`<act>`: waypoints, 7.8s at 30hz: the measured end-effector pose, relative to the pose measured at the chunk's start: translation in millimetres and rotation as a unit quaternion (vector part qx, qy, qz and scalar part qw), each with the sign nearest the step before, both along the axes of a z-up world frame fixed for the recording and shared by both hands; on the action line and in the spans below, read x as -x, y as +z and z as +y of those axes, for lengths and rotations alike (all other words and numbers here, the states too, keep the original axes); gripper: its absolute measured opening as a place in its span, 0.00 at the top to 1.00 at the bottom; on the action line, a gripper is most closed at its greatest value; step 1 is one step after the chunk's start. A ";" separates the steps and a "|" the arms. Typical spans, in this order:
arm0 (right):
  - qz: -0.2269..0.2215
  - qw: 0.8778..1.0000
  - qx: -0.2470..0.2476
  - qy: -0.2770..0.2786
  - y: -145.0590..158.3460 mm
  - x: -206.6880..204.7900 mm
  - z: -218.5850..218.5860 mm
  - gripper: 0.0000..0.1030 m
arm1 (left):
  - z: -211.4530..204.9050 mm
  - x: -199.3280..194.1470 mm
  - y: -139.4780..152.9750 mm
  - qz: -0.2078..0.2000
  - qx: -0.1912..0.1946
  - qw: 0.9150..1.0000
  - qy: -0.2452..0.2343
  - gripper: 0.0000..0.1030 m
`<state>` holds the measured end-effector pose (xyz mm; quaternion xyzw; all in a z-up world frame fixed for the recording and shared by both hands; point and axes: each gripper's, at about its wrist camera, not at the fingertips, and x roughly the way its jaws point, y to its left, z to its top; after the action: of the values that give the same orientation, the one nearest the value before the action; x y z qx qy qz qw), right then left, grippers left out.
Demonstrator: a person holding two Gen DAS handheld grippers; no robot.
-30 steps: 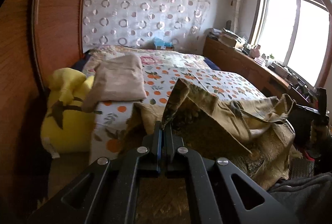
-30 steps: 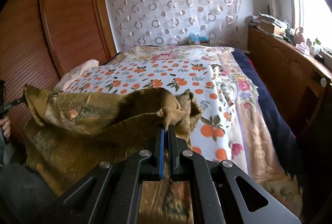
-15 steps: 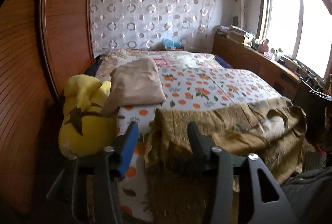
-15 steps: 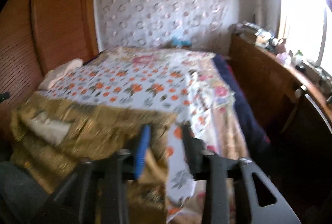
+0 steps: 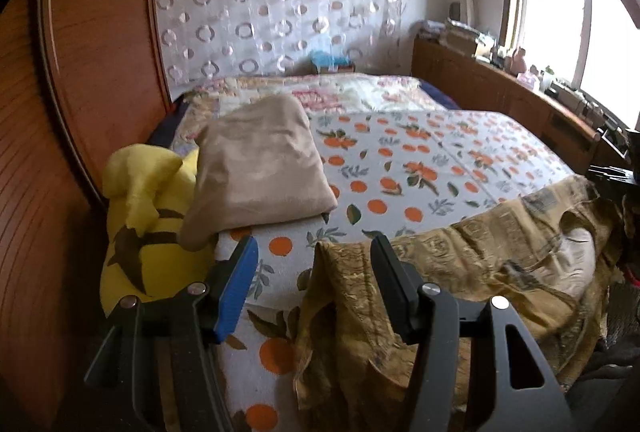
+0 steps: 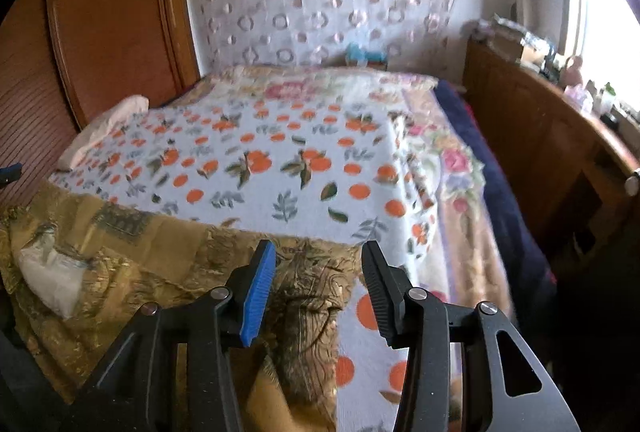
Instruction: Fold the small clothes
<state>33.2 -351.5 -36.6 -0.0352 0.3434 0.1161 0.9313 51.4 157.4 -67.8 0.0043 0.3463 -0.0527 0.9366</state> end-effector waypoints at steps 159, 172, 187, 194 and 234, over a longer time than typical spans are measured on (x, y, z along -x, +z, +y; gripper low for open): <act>0.077 0.997 -0.004 0.001 103.9 -112.8 32.1 0.48 | -8.2 -147.8 -13.5 0.040 -0.012 0.998 0.043 0.37; 0.029 0.999 -0.007 0.032 115.8 -113.9 37.1 0.98 | -5.2 -144.2 -13.8 0.047 0.000 0.998 0.031 0.69; -0.027 0.998 -0.036 0.042 139.1 -90.4 31.8 0.98 | -1.0 -129.5 -13.2 0.043 0.046 0.998 0.001 0.98; -0.039 0.998 -0.038 0.026 162.7 -78.6 29.8 0.99 | 0.2 -93.3 19.8 -0.011 0.065 0.998 0.011 0.98; -0.078 0.990 -0.070 0.090 184.1 18.9 50.4 0.99 | 4.7 44.6 -9.4 0.013 0.064 0.997 0.045 0.98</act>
<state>14.3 -301.1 147.6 -0.0094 0.2559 0.2206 0.9411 6.7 162.2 -77.2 -0.0714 0.3541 -0.0327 0.9319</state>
